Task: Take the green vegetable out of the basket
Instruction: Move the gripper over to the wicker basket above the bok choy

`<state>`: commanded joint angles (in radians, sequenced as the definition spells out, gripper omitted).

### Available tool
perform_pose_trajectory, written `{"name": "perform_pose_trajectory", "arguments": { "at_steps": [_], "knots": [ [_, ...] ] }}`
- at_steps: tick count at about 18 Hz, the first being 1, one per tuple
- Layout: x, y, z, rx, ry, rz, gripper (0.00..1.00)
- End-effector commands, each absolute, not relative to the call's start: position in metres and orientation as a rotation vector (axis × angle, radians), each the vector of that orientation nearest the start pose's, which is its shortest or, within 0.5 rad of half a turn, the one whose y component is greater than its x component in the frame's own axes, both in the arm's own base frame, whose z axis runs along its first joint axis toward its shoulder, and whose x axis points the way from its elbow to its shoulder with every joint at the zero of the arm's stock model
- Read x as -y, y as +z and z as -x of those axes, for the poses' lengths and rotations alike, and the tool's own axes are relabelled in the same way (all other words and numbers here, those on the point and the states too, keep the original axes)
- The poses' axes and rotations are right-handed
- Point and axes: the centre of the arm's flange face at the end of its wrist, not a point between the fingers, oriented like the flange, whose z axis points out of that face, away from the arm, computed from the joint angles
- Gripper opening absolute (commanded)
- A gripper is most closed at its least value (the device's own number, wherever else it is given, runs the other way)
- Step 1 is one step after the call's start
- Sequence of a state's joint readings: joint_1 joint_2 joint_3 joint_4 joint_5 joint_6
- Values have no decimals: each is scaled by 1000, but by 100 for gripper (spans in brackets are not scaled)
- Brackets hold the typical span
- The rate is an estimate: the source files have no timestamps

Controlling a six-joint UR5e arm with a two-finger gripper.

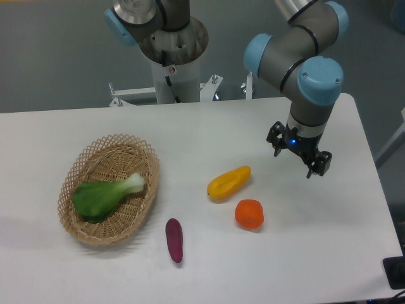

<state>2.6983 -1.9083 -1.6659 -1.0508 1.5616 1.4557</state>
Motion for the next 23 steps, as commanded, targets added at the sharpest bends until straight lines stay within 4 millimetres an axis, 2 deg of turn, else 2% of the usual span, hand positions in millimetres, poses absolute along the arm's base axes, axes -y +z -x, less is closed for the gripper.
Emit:
{"name": "perform_pose_trajectory", "arguments": {
  "at_steps": [7, 11, 15, 17, 23],
  "knots": [
    [-382, 309, 487, -501, 126, 3064, 100],
    [-395, 305, 478, -456, 116, 3068, 100],
    [-417, 304, 461, -368, 115, 3065, 100],
    [-431, 306, 450, -395, 130, 3051, 100],
    [-469, 304, 403, -387, 72, 2992, 100]
  ]
}}
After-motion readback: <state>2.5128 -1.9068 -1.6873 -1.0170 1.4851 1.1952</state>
